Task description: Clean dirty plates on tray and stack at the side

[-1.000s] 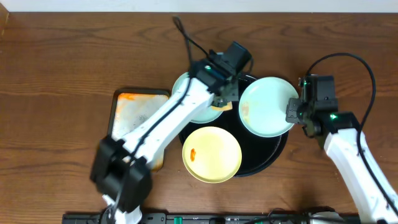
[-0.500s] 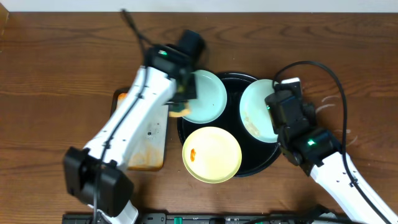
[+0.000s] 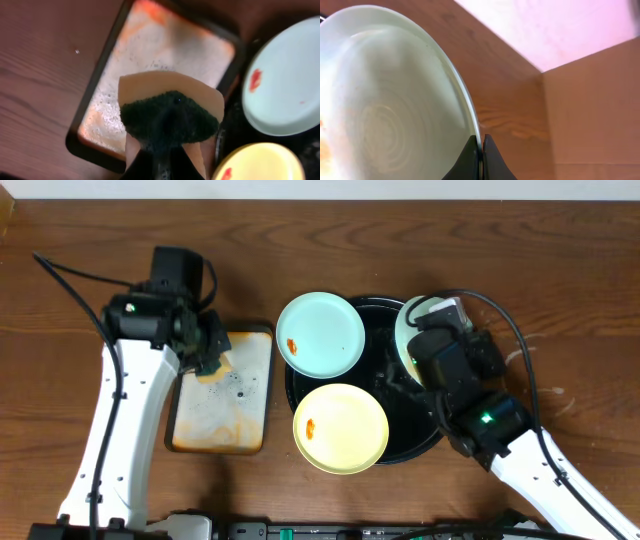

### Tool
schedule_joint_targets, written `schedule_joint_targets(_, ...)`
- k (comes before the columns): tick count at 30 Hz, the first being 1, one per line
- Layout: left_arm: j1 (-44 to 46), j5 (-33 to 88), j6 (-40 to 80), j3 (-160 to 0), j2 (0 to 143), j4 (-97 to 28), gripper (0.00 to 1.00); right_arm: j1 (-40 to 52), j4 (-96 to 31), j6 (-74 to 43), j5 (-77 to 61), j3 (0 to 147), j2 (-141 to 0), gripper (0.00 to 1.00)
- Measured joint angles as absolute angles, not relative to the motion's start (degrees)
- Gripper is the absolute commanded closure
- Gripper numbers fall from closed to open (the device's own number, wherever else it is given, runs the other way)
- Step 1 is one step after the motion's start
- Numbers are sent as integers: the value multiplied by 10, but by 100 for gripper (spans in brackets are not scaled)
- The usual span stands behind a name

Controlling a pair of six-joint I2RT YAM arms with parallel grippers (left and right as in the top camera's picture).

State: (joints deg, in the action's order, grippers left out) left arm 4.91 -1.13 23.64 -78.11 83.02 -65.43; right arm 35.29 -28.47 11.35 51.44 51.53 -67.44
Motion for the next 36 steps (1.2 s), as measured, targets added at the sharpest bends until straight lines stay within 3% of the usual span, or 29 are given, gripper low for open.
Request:
schedule_joint_targets(14,49,-1,226,-708,833,-600,93,398,-259,229,580,515,-674,99)
schedule_joint_targets(29,49,-3,224,-707,833,-595,93,398,-254,237,586,515,-674,99)
schedule_joint_targets(36,49,-17,209,-640,833,-503,93,398,-246,237,586,515,-674,99)
